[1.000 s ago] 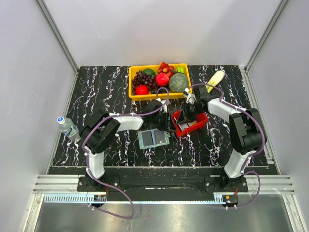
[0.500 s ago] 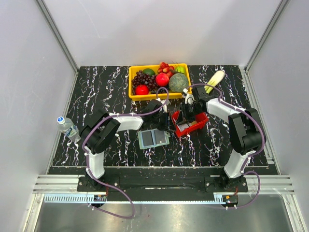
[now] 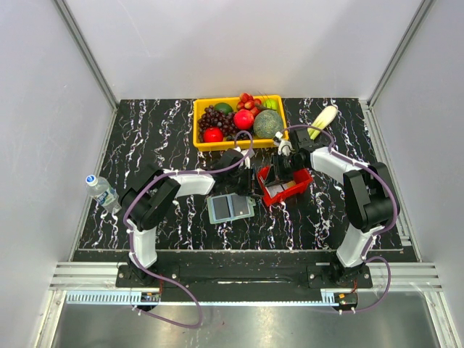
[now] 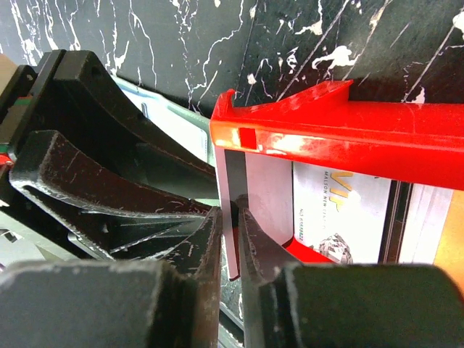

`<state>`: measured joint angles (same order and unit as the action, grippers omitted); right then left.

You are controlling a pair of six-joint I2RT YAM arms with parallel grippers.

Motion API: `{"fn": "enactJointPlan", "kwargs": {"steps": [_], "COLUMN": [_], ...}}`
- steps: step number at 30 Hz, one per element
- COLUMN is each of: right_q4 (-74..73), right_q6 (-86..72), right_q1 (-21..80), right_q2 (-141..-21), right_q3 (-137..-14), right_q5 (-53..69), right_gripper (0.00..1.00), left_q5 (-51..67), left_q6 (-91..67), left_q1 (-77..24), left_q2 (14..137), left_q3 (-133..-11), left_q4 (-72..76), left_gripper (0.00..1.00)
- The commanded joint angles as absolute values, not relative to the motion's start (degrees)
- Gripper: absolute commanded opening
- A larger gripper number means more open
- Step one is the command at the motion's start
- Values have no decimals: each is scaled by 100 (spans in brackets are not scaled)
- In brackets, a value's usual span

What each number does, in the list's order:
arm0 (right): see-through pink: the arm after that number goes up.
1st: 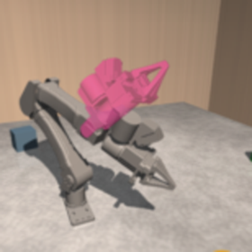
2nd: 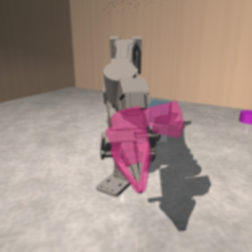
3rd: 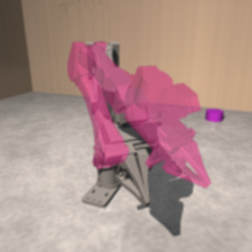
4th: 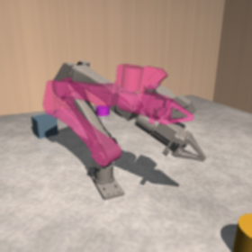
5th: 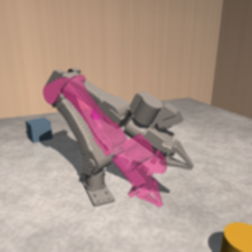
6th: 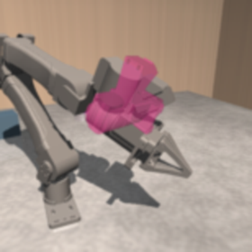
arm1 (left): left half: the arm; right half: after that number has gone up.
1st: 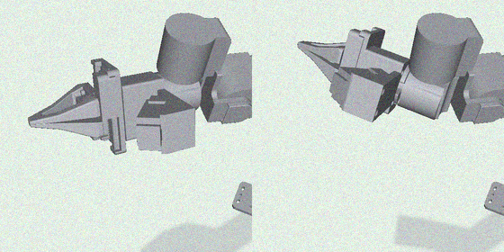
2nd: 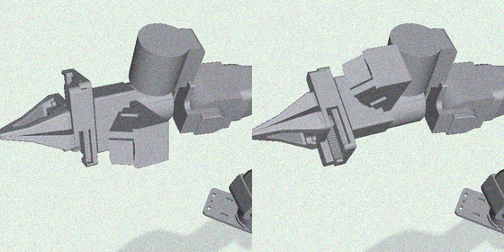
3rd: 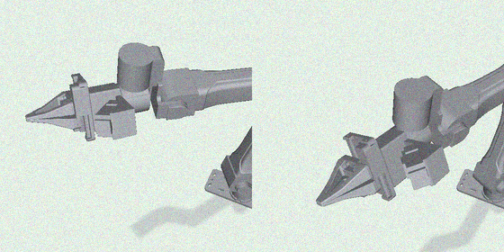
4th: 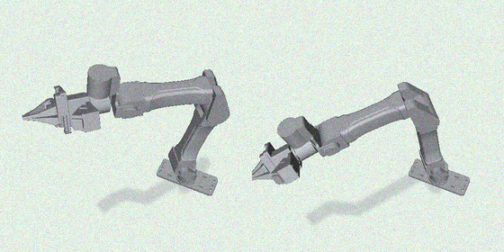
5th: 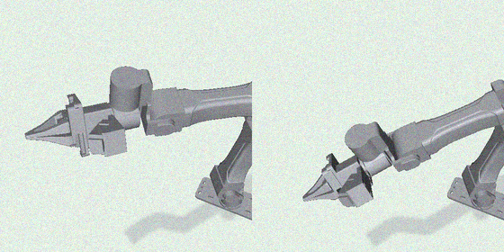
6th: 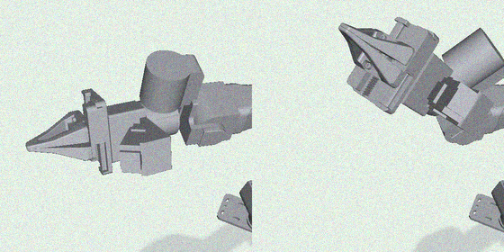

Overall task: Put the credit cards into the card holder
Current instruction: Pick up the credit card from the storage box.

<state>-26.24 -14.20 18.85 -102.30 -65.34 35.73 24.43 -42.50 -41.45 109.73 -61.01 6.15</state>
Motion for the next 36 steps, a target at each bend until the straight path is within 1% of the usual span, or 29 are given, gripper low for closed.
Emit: {"fn": "enactJointPlan", "kwargs": {"steps": [1,8,11,15,18,25,27,28,32,34,36], "right_q4": [-2382,-2206,-2031,-1890,-1793,-1635,-1582,-1617,-1600,-1582,-1573], "right_q6": [-1617,-1793,-1916,-2100,-2258,-2496,-2514,-2488,-2514,-2522,-2488], "right_q1": [1942,1934,1899,1784,1679,1477,1459,1459,1450,1459,1450], "right_q2": [-10222,-10222,-10143,-10029,-9906,-9616,-9571,-9580,-9501,-9483,-9501], "right_q3": [-6566,-6504,-6416,-6311,-6205,-6021,-5994,-6003,-5950,-5959,-5976], "right_q5": [4192,4298,4298,4167,3956,3551,3542,3516,3384,3401,3471], "right_gripper": [17,15,10,9,5,6,9,6,5,5,7], "left_q5": [2505,2505,2496,2487,2505,2505,2496,2505,2496,2496,2505], "left_q6": [-4307,-4315,-4324,-4324,-4324,-4324,-4324,-4324,-4324,-4324,-4324], "left_q1": [-4131,-4122,-4113,-4122,-4122,-4122,-4122,-4122,-4122,-4122,-4122], "left_q2": [10872,10846,10837,10837,10846,10819,10828,10828,10811,10811,10810], "left_q3": [-6117,-6100,-6100,-6091,-6082,-6064,-6064,-6073,-6056,-6047,-6047], "left_q4": [1011,1028,1028,1037,1046,1046,1046,1046,1055,1063,1055], "left_gripper": [30,30,30,30,30,29,29,29,29,30,29]}}
